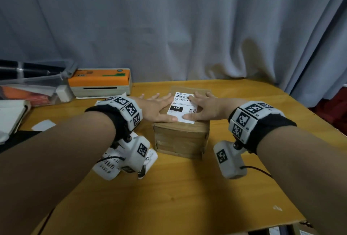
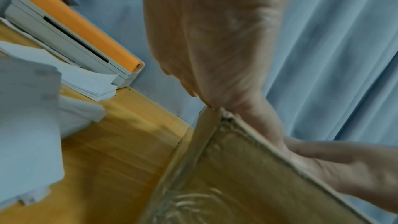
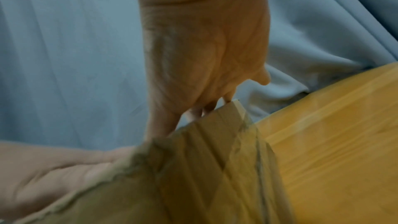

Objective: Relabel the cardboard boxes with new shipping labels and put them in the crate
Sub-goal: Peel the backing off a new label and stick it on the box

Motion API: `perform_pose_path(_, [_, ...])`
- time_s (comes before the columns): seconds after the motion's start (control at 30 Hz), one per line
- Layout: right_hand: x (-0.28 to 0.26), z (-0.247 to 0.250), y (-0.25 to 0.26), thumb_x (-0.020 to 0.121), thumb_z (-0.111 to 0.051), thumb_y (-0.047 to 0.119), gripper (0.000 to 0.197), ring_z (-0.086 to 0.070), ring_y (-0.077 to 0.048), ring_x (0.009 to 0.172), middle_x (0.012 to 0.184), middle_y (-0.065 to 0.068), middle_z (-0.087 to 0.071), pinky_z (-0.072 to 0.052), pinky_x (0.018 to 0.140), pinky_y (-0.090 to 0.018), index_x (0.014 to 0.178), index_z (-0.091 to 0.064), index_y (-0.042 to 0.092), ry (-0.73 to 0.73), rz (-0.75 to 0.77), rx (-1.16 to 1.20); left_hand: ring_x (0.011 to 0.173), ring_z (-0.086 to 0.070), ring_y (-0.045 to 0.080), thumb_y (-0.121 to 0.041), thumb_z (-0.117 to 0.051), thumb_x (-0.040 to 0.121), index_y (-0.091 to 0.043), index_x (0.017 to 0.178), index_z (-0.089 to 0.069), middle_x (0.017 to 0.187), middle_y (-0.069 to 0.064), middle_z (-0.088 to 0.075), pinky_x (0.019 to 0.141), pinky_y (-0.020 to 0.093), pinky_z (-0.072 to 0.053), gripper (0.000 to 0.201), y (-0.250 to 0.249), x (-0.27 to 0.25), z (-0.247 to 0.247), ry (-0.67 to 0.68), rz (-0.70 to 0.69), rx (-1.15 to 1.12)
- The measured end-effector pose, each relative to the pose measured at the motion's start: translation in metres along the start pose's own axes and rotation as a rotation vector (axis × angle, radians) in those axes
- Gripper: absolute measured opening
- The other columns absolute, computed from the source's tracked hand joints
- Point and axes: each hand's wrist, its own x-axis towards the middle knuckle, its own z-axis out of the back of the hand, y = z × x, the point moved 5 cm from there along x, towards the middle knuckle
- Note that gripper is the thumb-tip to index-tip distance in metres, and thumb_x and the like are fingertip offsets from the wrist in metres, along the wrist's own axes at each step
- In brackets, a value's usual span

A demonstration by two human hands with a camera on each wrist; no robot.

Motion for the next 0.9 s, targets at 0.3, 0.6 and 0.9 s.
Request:
perform_pose_path(0.3, [-0.012, 0.006, 0.016, 0.095, -0.022, 0.059, 0.067, 0.000, -0.019, 0.148, 0.160, 0.004, -0.003, 0.002, 0.114, -0.061, 0.151, -0.012, 0.023, -0.086, 0.098, -0.043, 0.146, 0.011, 0.014, -0.056, -0.009, 0.096, -0.030, 0.150, 0.007, 0.158, -0.013, 0.013, 0.117, 0.051, 0.008, 0.063, -0.021, -0.001, 0.007, -0.099, -0.036, 0.003])
perform_pose_path(0.6, [-0.013, -0.004, -0.021, 0.069, -0.049, 0.079, 0.111, 0.009, -0.025, 0.147, 0.158, 0.008, 0.017, -0.001, 0.116, -0.052, 0.150, 0.009, 0.031, -0.018, -0.030, 0.087, 0.146, 0.011, 0.025, -0.064, -0.029, 0.089, -0.034, 0.147, 0.017, 0.157, -0.006, 0.020, 0.116, 0.051, 0.002, 0.080, 0.002, -0.017, 0.000, 0.070, -0.010, -0.032])
perform_pose_path(0.9, [-0.041, -0.044, -0.033, 0.077, -0.056, 0.068, 0.094, -0.051, -0.029, 0.117, 0.138, -0.012, -0.047, -0.044, 0.097, -0.042, 0.143, -0.032, 0.006, -0.268, -0.247, 0.935, 0.118, -0.053, 0.029, -0.055, -0.031, 0.096, -0.005, 0.129, -0.053, 0.131, 0.014, -0.056, 0.095, 0.033, -0.042, 0.064, -0.006, -0.024, -0.009, -0.305, 0.144, -0.650])
